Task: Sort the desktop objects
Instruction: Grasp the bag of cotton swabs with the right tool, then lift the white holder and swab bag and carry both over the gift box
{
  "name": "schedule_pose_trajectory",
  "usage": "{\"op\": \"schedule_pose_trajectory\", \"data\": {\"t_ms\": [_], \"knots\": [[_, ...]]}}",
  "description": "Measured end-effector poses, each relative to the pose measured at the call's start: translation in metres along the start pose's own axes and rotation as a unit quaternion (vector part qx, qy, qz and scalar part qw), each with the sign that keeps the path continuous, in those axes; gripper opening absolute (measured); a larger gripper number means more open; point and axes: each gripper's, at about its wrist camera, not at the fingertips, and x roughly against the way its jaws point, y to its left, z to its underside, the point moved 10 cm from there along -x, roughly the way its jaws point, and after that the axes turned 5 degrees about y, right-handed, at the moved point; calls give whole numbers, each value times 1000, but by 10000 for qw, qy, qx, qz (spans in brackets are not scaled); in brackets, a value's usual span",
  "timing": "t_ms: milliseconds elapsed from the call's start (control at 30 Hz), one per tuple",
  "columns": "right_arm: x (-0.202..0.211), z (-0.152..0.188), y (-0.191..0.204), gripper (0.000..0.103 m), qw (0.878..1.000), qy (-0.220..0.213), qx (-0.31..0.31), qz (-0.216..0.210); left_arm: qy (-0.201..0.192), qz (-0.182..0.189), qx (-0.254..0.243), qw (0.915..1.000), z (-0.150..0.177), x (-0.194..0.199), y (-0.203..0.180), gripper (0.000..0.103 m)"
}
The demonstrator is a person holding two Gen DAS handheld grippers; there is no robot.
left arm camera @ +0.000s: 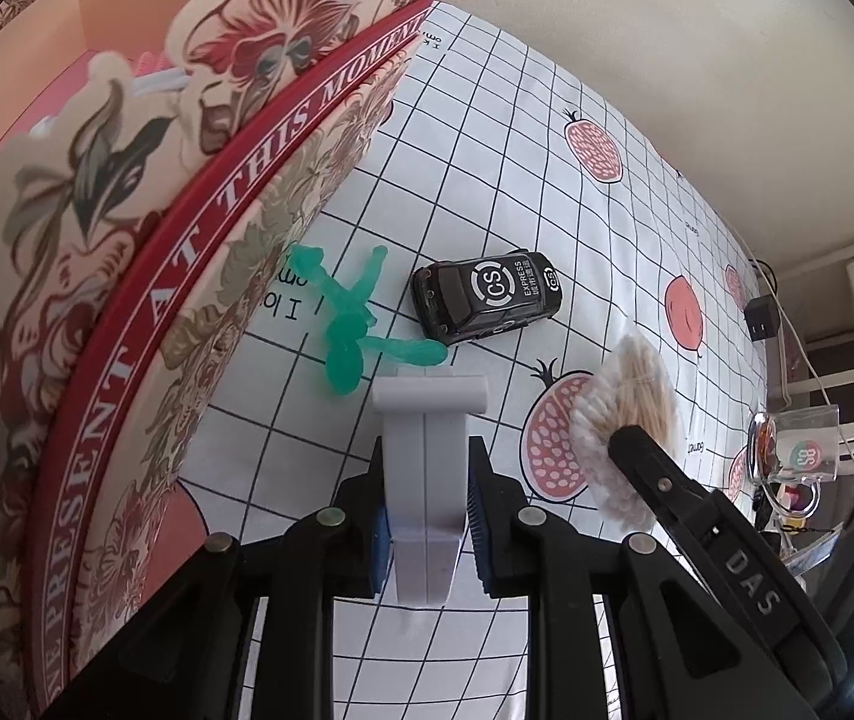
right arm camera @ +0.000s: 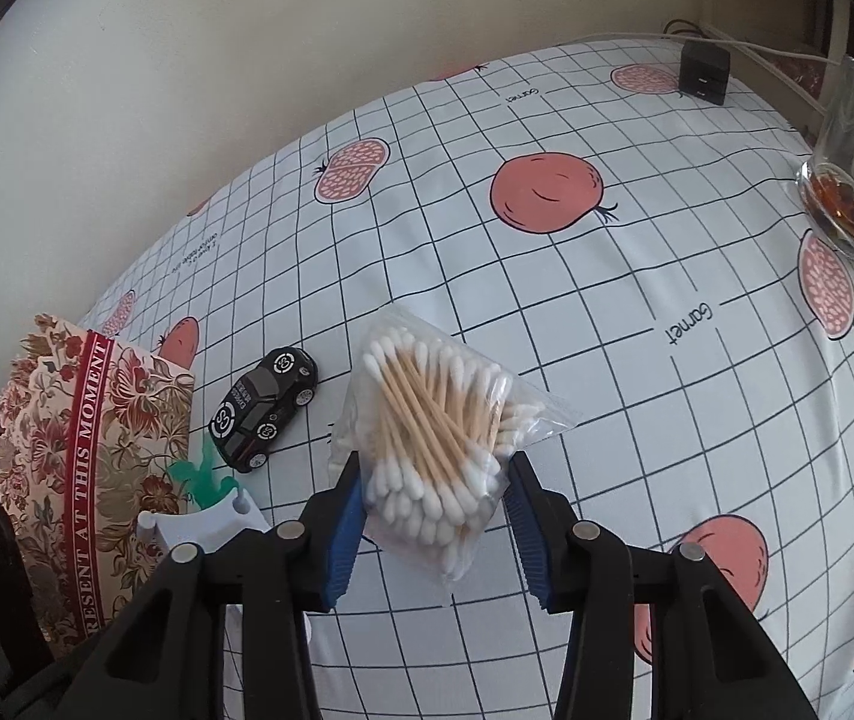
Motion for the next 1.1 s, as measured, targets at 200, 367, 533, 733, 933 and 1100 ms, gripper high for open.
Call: {"op": "schedule_pose_trajectory", "data": {"t_ms": [200,367,533,733,933,1100], "knots": [[30,4,-5,48,9992,-385,-88,-99,128,310,-90,9994,6,2,-10,22],[61,0,-1,48,9965,-828,-50,-86,108,569,-241,9980,10,15,-24,22],[81,-8,0,48,9932,-1123,-249,-159,-66,752,-406,9963,7,34,-30,22],[119,-20,26,48,9861,-1632,-11,-300,-341,1136,-604,9911,1,74,-41,22],[145,-23,53,48,9788,-1955,214,-565,-961,1347,-773,9832,-10,131,-45,22],[153,-21,76,48,9755,-2045,425,-689,-1446,1544,-616,9754,-25,173,-37,22]]}}
